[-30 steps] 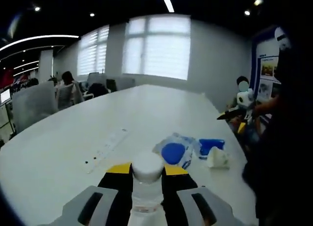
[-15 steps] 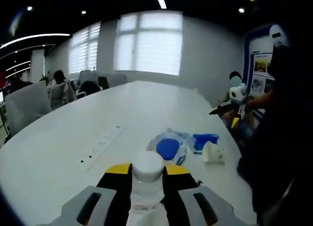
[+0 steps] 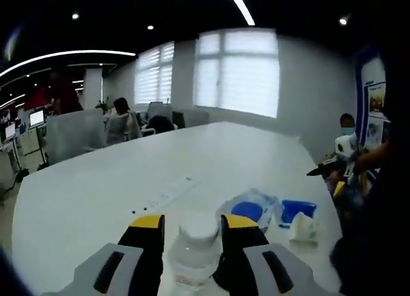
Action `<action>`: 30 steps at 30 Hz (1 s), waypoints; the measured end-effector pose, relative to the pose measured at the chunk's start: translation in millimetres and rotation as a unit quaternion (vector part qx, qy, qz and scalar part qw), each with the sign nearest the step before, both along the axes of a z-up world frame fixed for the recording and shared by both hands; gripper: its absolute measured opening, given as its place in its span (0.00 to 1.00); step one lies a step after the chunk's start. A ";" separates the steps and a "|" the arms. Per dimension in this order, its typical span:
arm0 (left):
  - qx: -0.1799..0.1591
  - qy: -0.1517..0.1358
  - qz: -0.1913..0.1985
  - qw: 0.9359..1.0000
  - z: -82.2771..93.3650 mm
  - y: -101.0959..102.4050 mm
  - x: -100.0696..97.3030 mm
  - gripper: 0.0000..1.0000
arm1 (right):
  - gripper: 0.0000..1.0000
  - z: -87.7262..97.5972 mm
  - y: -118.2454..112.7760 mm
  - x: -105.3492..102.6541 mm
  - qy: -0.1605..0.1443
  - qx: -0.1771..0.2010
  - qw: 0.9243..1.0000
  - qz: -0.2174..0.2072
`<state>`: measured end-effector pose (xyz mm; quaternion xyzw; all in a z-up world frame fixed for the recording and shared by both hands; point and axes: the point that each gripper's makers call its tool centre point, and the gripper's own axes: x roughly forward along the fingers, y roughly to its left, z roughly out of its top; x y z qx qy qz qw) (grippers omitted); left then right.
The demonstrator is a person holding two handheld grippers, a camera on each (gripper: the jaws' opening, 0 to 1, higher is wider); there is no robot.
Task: Arrange the tabletop items into an orderly group along one side of the table until the central work area is clear of visible clutter.
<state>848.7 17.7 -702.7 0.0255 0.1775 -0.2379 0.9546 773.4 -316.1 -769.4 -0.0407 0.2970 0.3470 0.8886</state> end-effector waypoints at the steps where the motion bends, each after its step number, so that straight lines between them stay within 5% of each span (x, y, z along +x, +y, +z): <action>1: 0.005 -0.005 0.014 1.000 0.1 1.0 0.4 0.34 | 0.96 -0.3 0.0 0.1 0.000 0.001 1.000 0.000; 7: 0.051 -0.042 0.123 0.990 0.6 6.1 0.4 0.34 | 0.96 -2.5 1.0 -0.3 0.004 0.007 1.000 0.002; 11: 0.032 -0.042 0.163 0.985 -1.2 1.9 -0.3 0.34 | 0.96 -3.6 3.9 -0.7 0.006 0.010 1.000 0.008; 16: 0.033 -0.048 0.247 0.967 -6.2 15.3 -0.7 0.32 | 0.95 -5.4 6.3 -1.3 0.009 0.014 1.000 0.010; 22: 0.021 -0.064 0.289 0.955 -7.3 24.6 3.7 0.23 | 0.95 -9.4 7.6 -5.1 0.012 0.015 1.000 0.015; 30: 0.032 -0.078 0.283 0.955 -11.6 30.1 14.6 0.21 | 0.94 -12.3 3.8 -6.3 0.015 0.015 1.000 0.012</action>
